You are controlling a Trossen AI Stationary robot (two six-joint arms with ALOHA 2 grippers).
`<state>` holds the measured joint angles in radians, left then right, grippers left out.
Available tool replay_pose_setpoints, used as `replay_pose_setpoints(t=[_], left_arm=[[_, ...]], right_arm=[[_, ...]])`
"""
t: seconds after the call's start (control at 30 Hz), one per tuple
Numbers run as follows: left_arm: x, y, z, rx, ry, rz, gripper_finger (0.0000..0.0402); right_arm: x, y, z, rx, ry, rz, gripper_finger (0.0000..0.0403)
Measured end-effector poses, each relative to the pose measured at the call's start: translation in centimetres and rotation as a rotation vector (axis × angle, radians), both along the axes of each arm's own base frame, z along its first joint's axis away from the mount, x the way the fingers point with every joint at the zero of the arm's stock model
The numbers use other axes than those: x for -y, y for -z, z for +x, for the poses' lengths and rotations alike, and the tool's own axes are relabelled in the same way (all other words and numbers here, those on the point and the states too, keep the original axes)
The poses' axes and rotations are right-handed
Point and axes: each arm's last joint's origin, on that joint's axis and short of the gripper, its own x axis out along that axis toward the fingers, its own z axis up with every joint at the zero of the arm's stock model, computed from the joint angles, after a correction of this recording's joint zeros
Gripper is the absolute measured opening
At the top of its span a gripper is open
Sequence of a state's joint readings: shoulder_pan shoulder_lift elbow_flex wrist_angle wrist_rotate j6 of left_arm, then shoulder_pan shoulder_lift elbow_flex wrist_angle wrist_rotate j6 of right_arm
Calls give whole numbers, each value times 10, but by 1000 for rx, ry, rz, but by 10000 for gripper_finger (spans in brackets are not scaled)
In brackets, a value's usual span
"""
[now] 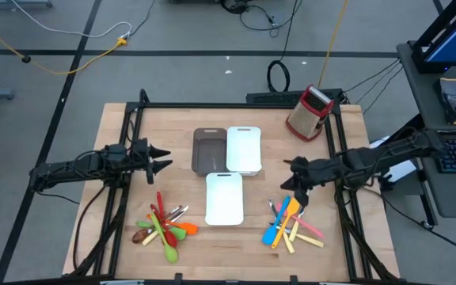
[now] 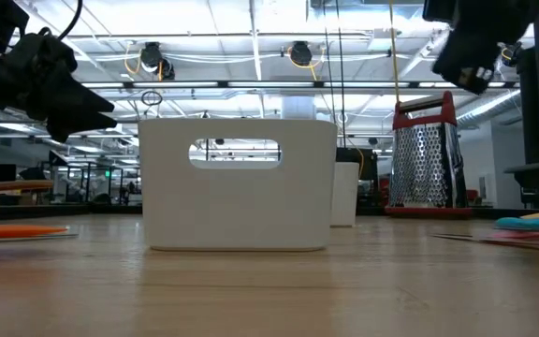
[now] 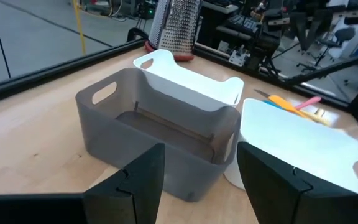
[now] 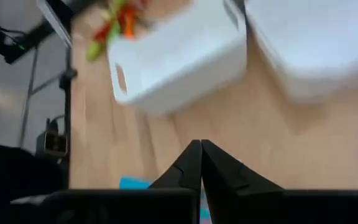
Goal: Pick & Place Kitchen Items
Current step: Put the pink spatula into the top white bin
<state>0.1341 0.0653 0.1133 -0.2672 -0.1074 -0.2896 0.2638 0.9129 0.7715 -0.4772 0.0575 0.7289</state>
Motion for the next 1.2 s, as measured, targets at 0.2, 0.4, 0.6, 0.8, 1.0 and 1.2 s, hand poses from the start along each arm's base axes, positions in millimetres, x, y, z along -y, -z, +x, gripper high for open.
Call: replay_pose_setpoints(t=[0.2,0.4,0.6,0.8,1.0,1.2], left_arm=[[0,1,0,-29,13,55,207],[0,7,-2,-81,12,36,207],[0,7,-2,-91,12,36,207],[0,7,-2,-91,12,38,207],[0,7,-2,-91,12,38,207],[0,7,-2,-91,13,38,207]], right_arm=[[-2,8,-4,-205,112,234,1],[-2,12,-13,-341,222,360,1],[-2,13,-13,-371,275,431,6],[-3,13,-13,-347,122,333,12],[-4,12,-13,-313,-18,249,2],[-4,12,-14,-343,23,322,1]])
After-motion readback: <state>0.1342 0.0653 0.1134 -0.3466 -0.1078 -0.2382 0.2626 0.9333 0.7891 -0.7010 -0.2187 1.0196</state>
